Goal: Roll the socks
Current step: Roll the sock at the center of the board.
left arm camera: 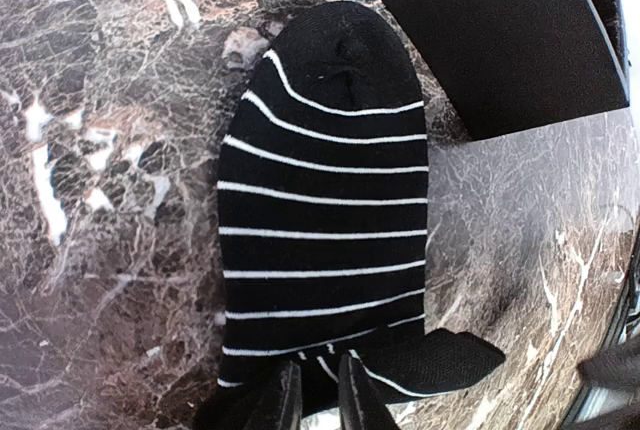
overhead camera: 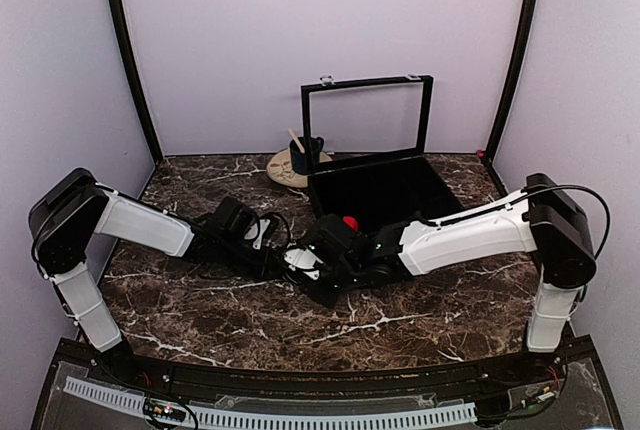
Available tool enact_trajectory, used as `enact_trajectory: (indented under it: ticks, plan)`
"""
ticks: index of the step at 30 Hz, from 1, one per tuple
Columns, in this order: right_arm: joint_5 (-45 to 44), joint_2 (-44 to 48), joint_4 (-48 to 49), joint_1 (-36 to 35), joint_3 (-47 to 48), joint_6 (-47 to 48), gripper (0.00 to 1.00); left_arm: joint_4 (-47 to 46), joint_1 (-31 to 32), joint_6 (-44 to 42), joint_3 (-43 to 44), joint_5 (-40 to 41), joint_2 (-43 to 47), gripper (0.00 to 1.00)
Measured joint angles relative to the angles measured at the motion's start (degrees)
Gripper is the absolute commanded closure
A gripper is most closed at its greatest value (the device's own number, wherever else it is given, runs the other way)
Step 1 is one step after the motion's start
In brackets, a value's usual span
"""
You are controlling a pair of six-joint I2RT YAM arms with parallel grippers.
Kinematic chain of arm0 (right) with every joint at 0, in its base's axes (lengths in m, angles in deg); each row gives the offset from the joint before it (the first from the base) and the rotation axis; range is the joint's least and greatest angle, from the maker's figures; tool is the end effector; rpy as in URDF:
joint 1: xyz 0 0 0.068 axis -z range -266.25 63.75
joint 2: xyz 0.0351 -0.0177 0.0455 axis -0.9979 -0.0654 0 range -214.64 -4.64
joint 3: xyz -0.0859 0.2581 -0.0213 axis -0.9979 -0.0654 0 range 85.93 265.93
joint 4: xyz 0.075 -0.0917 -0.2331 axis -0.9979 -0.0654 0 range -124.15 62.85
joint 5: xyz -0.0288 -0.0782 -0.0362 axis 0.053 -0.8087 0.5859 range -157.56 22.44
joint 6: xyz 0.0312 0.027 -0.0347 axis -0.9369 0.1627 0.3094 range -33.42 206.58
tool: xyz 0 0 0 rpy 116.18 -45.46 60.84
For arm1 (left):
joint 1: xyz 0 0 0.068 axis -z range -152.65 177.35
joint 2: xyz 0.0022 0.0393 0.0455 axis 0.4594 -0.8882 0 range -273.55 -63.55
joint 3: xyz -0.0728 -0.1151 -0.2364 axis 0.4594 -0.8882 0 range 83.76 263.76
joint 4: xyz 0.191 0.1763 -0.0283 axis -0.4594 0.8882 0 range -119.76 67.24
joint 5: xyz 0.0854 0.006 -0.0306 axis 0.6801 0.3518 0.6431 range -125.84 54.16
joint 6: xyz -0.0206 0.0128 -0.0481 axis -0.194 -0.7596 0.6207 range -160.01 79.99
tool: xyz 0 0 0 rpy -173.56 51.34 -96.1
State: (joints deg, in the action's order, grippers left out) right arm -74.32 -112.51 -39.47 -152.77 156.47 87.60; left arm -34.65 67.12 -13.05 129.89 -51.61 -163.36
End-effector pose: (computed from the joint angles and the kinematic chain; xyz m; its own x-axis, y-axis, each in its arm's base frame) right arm 0.1643 0.3680 0.1806 -0.2880 -0.7071 -0.6458 -0.8857 0.4531 -0.1013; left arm 0.2473 -0.2184 0.1304 -0.8569 0.1455 -0.4944 0.4091 0.7755 -0.4809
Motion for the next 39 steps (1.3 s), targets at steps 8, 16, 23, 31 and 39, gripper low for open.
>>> enact_trajectory:
  ticks: [8,16,23,31,39]
  plan:
    - [-9.3,0.4,6.8,-6.8,-2.7,10.3,0.54,1.8,0.0,-1.2,1.0,-0.1,-0.3,0.83]
    - [-15.4,-3.1,12.0,-7.9,-2.6,16.8,0.49,2.7,0.0,-2.6,1.5,-0.4,-0.3,0.83]
    - [-17.8,-7.2,13.6,-7.8,-1.9,21.0,0.48,3.3,0.0,-3.7,1.9,-1.2,-0.5,0.83]
    - [-18.5,-9.6,14.5,-7.2,-0.2,24.0,0.48,3.9,0.0,-3.9,2.3,-1.4,-0.6,0.83]
    - [-18.4,-10.3,15.1,-5.3,-0.1,26.1,0.45,4.3,0.0,-3.8,2.5,-1.4,-0.7,0.82]
